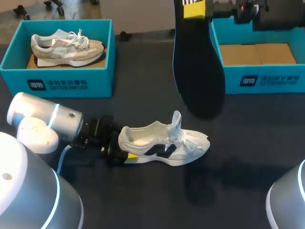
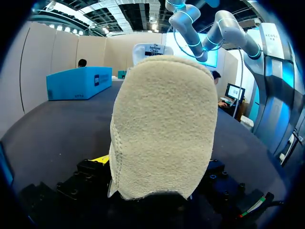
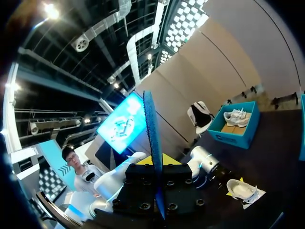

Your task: Take the shoe out of the shoebox, open the shoe tongue, remove and reinsert the insole, then place the shoe into the shoebox

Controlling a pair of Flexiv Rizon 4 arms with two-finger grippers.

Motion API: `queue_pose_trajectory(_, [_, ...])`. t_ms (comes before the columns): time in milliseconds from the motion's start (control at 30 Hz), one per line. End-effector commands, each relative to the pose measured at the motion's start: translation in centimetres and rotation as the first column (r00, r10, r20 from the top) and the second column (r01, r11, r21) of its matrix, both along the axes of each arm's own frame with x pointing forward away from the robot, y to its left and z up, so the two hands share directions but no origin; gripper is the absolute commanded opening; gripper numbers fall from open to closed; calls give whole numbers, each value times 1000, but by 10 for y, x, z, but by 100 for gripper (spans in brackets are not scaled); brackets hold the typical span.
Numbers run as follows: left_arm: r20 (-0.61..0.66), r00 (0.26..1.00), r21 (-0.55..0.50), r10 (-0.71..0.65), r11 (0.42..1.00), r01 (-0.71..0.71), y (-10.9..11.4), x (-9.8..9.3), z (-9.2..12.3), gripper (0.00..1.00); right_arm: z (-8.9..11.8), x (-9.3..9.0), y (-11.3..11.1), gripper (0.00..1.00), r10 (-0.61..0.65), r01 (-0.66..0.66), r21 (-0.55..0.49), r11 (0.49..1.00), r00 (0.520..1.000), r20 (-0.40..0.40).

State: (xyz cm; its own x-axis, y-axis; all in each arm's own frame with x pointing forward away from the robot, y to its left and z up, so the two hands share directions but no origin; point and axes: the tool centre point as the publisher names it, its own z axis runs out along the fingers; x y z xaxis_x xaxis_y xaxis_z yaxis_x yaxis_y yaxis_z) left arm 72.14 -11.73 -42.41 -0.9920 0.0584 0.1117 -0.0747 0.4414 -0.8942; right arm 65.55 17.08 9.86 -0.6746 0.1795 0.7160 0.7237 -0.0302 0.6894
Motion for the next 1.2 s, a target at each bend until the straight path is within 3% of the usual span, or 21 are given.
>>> queue_pose_trajectory(33, [-1,1000,3,-2,1000,2,-1,0,-1,0,-6,-8,-2,0,-9,9,7,1000,1000,-2])
queue_pose_trajectory(700, [-1,1000,3,-2,1000,2,-1,0,-1,0,-23,-39,1,0,13,-12,40,999,999,-29])
queue_pose_trajectory(1133, [-1,1000,3,-2,1000,2,-1,0,-1,0,-22,-40,0,0,-7,8,39,999,1000,-11])
queue_pose_trajectory(1167, [-1,1000,3,-2,1000,2,-1,0,-1,1,-22,-40,0,0,-7,8,39,999,1000,-11])
queue_pose_trajectory(1200, [-1,1000,3,-2,1000,2,-1,0,-1,25,-22,-40,0,0,-7,8,39,999,1000,-11])
